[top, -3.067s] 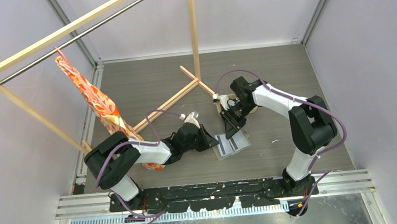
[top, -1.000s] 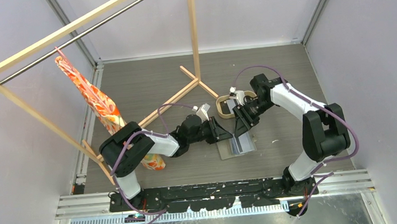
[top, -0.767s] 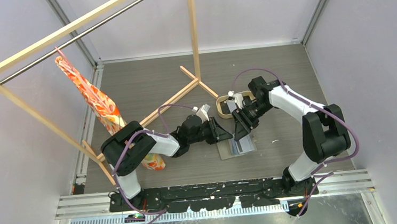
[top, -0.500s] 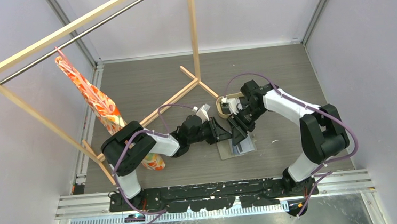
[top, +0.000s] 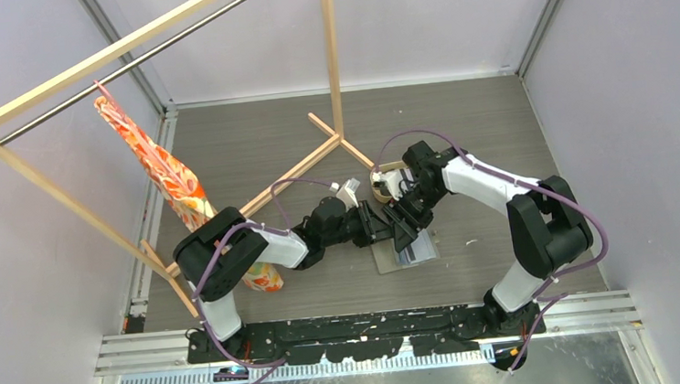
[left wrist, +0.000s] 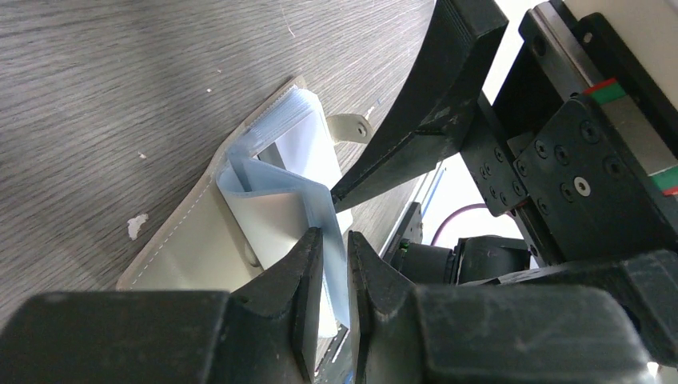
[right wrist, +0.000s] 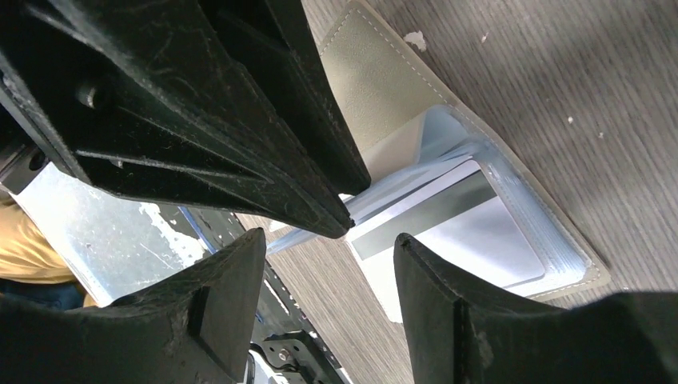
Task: Put the credit cards into the card holder
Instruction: Turn over the card slot in the card holder.
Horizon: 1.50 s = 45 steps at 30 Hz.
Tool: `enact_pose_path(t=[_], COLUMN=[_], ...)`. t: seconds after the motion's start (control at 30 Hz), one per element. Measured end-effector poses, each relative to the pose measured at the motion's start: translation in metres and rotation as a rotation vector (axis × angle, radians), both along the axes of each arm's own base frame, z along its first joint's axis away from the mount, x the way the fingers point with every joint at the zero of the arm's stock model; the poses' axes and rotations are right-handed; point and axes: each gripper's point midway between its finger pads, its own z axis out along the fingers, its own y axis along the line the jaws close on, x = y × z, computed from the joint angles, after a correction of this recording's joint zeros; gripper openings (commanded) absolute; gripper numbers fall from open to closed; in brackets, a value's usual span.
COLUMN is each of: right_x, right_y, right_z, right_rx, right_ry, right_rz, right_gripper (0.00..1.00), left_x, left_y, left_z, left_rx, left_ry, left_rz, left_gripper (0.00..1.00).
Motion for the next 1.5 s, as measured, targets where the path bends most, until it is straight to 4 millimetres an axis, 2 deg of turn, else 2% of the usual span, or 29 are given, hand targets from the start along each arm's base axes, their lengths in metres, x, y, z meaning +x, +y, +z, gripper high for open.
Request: enact_pose_path(t=[0.23,0.47,1.5], right_x=[0.001,0.003,0.002], right_y=[-0.001,-0.005,-0.012], right_z=[-0.003,-0.006,-0.003], right_rx=[-0.021,-0.05,-0.039], right_ry=[-0.006,-0.011,0.035], right_rz=[-0.006,-0.015,-0.047], right_gripper=[0.65,0.59,0.6], left_x=[0.0,0.0,0.0], left_y=[0.0,0.0,0.01], left_z=[0.0,0.0,-0.005], left_rx=[0.0,0.0,0.058], left_ry=[0.0,0.0,-0.037], left_rz=[0.0,0.0,0.006], left_gripper=[0.18,0.19,0.27])
